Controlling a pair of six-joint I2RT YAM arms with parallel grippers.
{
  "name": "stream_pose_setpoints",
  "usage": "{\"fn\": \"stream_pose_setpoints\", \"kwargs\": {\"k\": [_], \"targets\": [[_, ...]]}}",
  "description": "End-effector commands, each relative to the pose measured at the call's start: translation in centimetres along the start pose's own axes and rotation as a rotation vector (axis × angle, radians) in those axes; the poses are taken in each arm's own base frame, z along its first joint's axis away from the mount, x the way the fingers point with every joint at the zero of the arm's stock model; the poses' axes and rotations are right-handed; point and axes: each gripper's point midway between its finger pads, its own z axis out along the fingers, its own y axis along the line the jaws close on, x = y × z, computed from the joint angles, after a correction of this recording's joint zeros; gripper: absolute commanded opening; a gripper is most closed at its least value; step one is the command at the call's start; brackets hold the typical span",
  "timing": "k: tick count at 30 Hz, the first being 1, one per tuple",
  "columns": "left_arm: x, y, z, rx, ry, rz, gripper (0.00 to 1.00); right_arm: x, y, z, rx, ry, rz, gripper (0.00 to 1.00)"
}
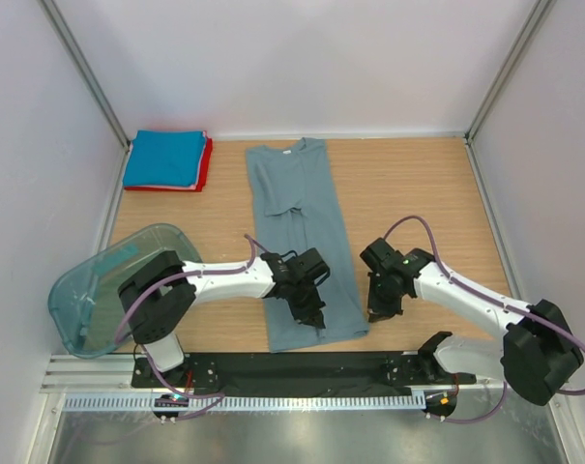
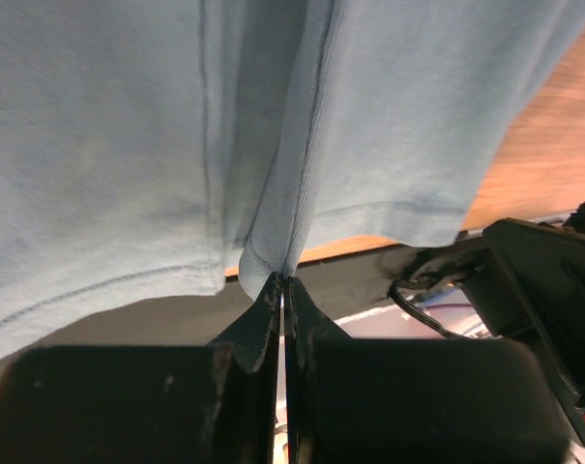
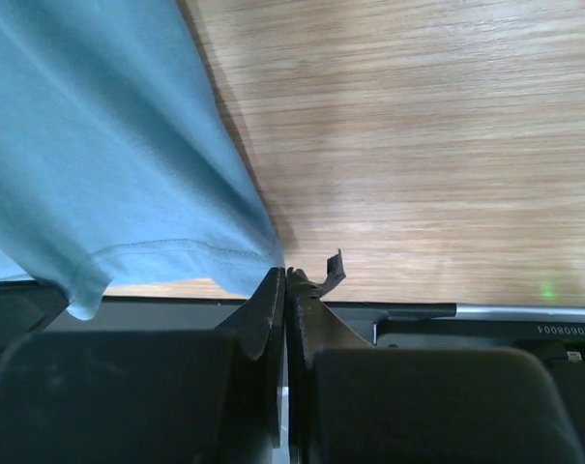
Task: Fold and stack the t-shirts
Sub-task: Fold the tshirt
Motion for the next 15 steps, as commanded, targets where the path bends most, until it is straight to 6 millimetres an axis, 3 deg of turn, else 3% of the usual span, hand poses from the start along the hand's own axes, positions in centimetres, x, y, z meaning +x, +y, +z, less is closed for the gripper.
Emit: {"fn": "stream_pose_setpoints", "kwargs": {"k": [1, 3, 4, 7, 9, 15], "targets": [[0.8, -2.0, -1.4, 0.097, 0.024, -0.014, 0.00, -1.2, 1.2, -2.1, -0.049, -0.056, -0.012, 0.07], [1.1, -2.0, -1.5, 0.102, 0.034, -0.026, 0.00, -1.9, 2.5, -3.1, -0.102, -0.079, -0.020, 0.13], [1.0, -2.0, -1.5, 0.108, 0.031, -0.031, 0.00, -2.0, 3.4, -3.6, -0.142, -0.079, -0.030, 0.21], [0.9, -1.9, -1.6, 0.114, 0.021, -0.036, 0.00, -2.2, 4.2, -3.5, -0.170, -0.071, -0.037, 0.35], [1.0, -1.2, -1.3, 0.091, 0.026, -0.041, 0.01, -2.2, 3.9, -3.1, -0.150, -0.064, -0.029, 0.42], [0.9, 0.2, -1.0, 0.044, 0.022, -0.036, 0.00, -0.8, 2.6, -0.7, -0.115, -0.018, -0.042, 0.51]]}}
